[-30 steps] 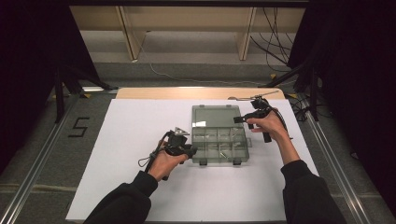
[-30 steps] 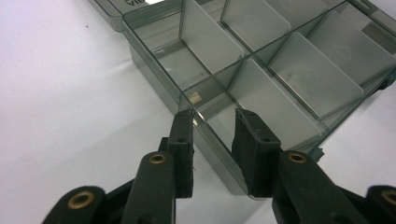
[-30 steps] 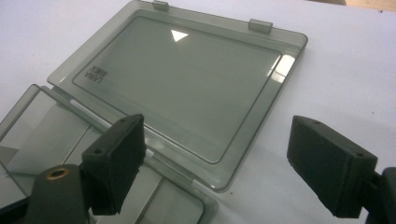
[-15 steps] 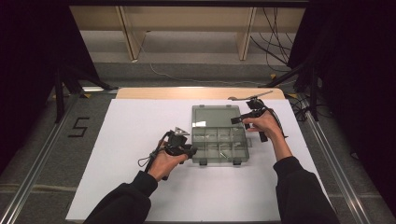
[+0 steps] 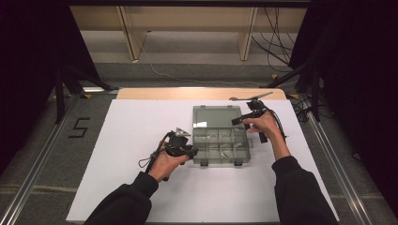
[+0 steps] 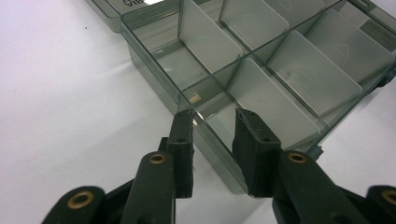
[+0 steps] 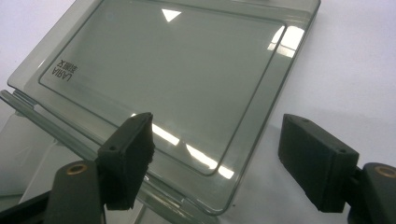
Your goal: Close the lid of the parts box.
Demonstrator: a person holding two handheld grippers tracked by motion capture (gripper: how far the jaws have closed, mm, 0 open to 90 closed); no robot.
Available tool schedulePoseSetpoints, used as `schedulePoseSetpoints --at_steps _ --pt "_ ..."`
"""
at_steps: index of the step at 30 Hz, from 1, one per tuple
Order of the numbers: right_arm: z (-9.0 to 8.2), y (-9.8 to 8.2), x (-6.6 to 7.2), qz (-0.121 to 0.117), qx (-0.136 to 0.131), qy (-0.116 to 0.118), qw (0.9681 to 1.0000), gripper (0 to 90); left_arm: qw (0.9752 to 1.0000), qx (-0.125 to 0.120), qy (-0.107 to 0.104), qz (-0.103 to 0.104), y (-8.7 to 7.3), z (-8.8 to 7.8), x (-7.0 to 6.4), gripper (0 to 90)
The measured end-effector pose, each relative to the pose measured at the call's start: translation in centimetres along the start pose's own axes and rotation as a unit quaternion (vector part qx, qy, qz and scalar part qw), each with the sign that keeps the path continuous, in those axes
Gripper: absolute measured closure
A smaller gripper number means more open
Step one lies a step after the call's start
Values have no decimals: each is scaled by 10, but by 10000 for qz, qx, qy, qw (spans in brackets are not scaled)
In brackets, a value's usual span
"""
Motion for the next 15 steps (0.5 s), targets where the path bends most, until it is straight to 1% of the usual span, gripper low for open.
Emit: schedulePoseSetpoints --at_steps 1,2,3,4,6,8,10,11,14,15 --pt "1 0 0 -25 -3 14 10000 288 10000 26 4 25 0 0 1 678" --pt "1 0 1 68 28 41 10000 289 10000 22 -2 22 0 0 1 678" --pt "1 0 1 112 46 6 9999 292 10000 15 1 19 0 0 1 677" --pt "2 0 -2 -38 -9 9 10000 299 10000 20 -5 6 0 0 1 677" --pt "3 0 -1 -2 10 -8 10000 310 10000 4 -21 -11 0 0 0 677" --pt "3 -1 -1 -10 48 48 10000 320 10000 6 -26 -6 0 0 1 678" --pt "4 -1 0 22 116 6 9999 323 10000 25 -18 23 0 0 1 678" --pt "4 -1 1 39 105 -28 9999 330 10000 24 -24 53 0 0 1 677" --pt "5 -2 0 59 115 63 9999 359 10000 21 -37 61 0 0 1 677" --pt "6 -3 0 74 56 45 9999 361 10000 23 -44 54 0 0 1 677"
Point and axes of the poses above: each handheld gripper's, and its own axes: z roughly forward along the jaws, y roughly out of its top, x roughly to its left, the point moved 2 cm from there along z, roughly forward along the jaws, and after that the axes turned 1 degree about y, right-handed, at the moved point
